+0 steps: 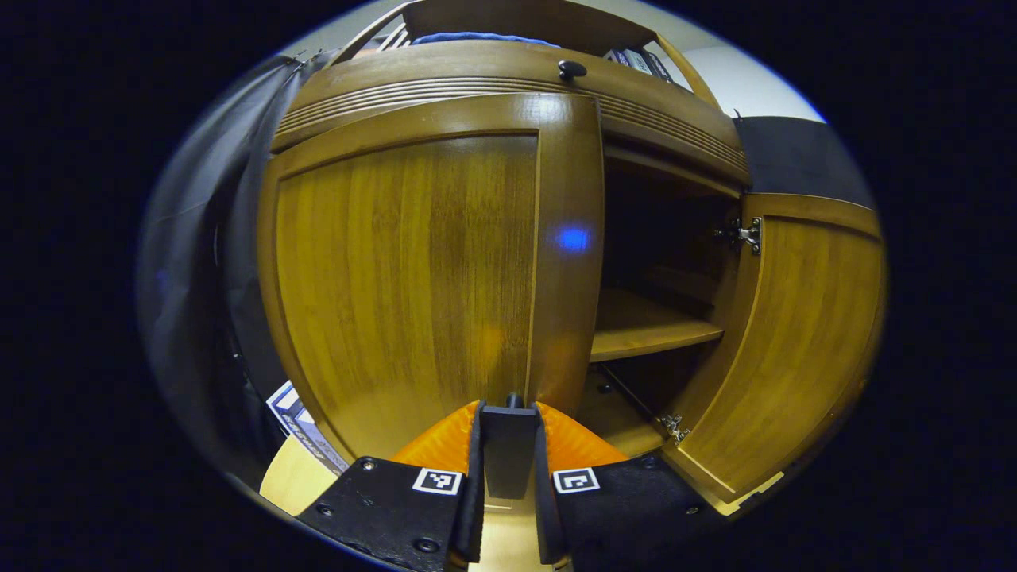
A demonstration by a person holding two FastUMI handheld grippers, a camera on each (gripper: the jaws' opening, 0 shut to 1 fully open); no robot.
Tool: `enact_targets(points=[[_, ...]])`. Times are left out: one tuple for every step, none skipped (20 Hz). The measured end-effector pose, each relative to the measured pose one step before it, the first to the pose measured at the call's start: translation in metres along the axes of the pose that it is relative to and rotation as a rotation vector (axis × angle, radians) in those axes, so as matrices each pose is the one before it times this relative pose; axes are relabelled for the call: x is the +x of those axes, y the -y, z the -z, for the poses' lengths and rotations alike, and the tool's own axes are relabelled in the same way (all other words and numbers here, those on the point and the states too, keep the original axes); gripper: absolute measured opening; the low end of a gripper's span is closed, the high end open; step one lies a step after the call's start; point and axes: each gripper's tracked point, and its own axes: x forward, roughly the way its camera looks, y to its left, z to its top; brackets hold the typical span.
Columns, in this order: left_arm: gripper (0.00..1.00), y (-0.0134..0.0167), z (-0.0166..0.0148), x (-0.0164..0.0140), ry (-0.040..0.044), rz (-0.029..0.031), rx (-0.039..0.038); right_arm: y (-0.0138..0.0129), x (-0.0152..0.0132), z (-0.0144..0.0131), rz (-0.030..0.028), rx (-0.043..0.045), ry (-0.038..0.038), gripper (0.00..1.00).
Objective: Open the right door of the double-door shoe cabinet with the right hand, and open the left door with the left hand.
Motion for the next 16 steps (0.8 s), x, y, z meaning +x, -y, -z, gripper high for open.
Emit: enact_targets(points=[[0.26, -0.00211, 0.00072, -0.00533, 0.00025, -0.00723, -0.00771, -0.00068, -0.00158, 0.00044, -0.00724, -0.00254, 0.00067, 0.05], [0.29, -0.00356, 0.00173, -0.00668, 0.00148, -0.00711, -0.00747, 0.00006, -0.00076, -0.00057, -0.00643, -0.00165, 0.00146, 0.05], [0.27, -0.00216, 0.00148, -0.00660, 0.00112, -0.00642, -0.00527, -0.00015, -0.00114, 0.00066, -0.00685, -0.00115, 0.00021, 0.05], [0.27, -0.00249, 0.00141, -0.00636, 0.00259, -0.00494, -0.00481, -0.00084, -0.00026, -0.00051, -0.00729, -0.00048, 0.00120, 0.05], [0.27, -0.00350, 0.00086, -0.00638, 0.00229, -0.00253, -0.00507, -0.00173, -0.00103, -0.00054, -0.00828, -0.00016, -0.00009, 0.05], [0.26, -0.00271, 0.00102, -0.00630, 0.00195, -0.00077, -0.00519, -0.00045, 0.00099, 0.00101, -0.00828, -0.00087, -0.00147, 0.05], [0.26, -0.00301, 0.00076, -0.00652, 0.00276, 0.00075, -0.00670, -0.00124, 0.00050, 0.00165, -0.00875, -0.00198, -0.00362, 0.05], [0.26, -0.00333, 0.00095, -0.00692, 0.00319, 0.00075, -0.00710, -0.00231, 0.00096, 0.00141, -0.00888, -0.00295, -0.00593, 0.05], [0.27, -0.00341, 0.00049, -0.00672, 0.00527, -0.00029, -0.00610, -0.00209, 0.00162, 0.00070, -0.00845, -0.00424, -0.00542, 0.05], [0.26, -0.00435, 0.00152, -0.00699, 0.00404, -0.00360, -0.00517, -0.00207, 0.00164, -0.00041, -0.00888, -0.00369, -0.00557, 0.05], [0.26, -0.00417, 0.00046, -0.00591, 0.00254, -0.00289, -0.00242, -0.00239, 0.00213, 0.00119, -0.00923, -0.00289, -0.00384, 0.05], [0.26, -0.00333, 0.00070, -0.00561, 0.00372, -0.00233, -0.00233, -0.00242, 0.00210, -0.00070, -0.00937, -0.00176, -0.00242, 0.05], [0.26, -0.00376, 0.00038, -0.00500, 0.00377, -0.00327, -0.00554, -0.00302, 0.00290, 0.00027, -0.01084, -0.00144, -0.00369, 0.05], [0.28, -0.00266, 0.00066, -0.00398, 0.00429, 0.00112, -0.00585, -0.00330, 0.00267, -0.00037, -0.01003, -0.00172, -0.00343, 0.05], [0.29, -0.00316, -0.00024, -0.00488, 0.00459, 0.00211, -0.00485, -0.00320, 0.00209, 0.00046, -0.01034, -0.00271, -0.00319, 0.05], [0.29, -0.00354, 0.00011, -0.00421, 0.00228, 0.00073, -0.00190, -0.00293, 0.00216, -0.00009, -0.00995, -0.00484, -0.00271, 0.05]])
